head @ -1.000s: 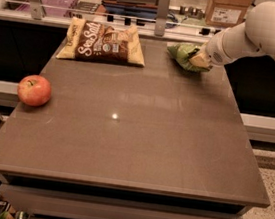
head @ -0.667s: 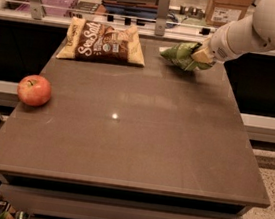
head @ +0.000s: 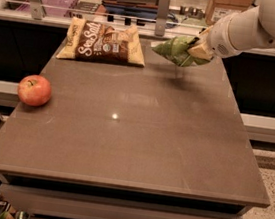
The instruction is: Move green jalapeno chip bag near apple
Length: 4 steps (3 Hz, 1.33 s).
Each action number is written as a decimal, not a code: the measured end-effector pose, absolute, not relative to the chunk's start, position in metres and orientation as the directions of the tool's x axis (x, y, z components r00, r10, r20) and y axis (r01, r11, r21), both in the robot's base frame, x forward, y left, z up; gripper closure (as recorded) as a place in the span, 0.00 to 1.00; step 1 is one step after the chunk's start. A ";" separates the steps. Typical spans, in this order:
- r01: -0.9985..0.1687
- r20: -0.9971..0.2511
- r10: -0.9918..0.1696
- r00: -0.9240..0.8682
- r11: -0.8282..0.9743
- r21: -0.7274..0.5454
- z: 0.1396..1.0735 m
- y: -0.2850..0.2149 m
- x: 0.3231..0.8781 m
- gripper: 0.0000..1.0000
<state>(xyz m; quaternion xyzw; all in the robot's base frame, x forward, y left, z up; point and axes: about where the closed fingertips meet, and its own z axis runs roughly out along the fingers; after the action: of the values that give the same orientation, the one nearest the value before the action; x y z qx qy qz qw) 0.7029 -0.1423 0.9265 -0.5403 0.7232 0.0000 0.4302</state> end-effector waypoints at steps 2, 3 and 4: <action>-0.796 -0.633 -0.771 0.066 0.342 -0.500 0.936 -0.090 0.667 1.00; -0.822 -0.635 -0.766 0.101 0.295 -0.487 0.933 -0.067 0.648 1.00; -0.843 -0.609 -0.789 0.086 0.269 -0.466 0.930 -0.050 0.626 1.00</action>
Offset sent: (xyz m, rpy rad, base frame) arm -0.0574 0.0816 0.0110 0.0242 -0.0661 0.1641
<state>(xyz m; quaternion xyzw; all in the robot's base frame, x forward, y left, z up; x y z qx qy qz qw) 0.6260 -0.0498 0.9297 -0.6039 0.6754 0.0322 0.4220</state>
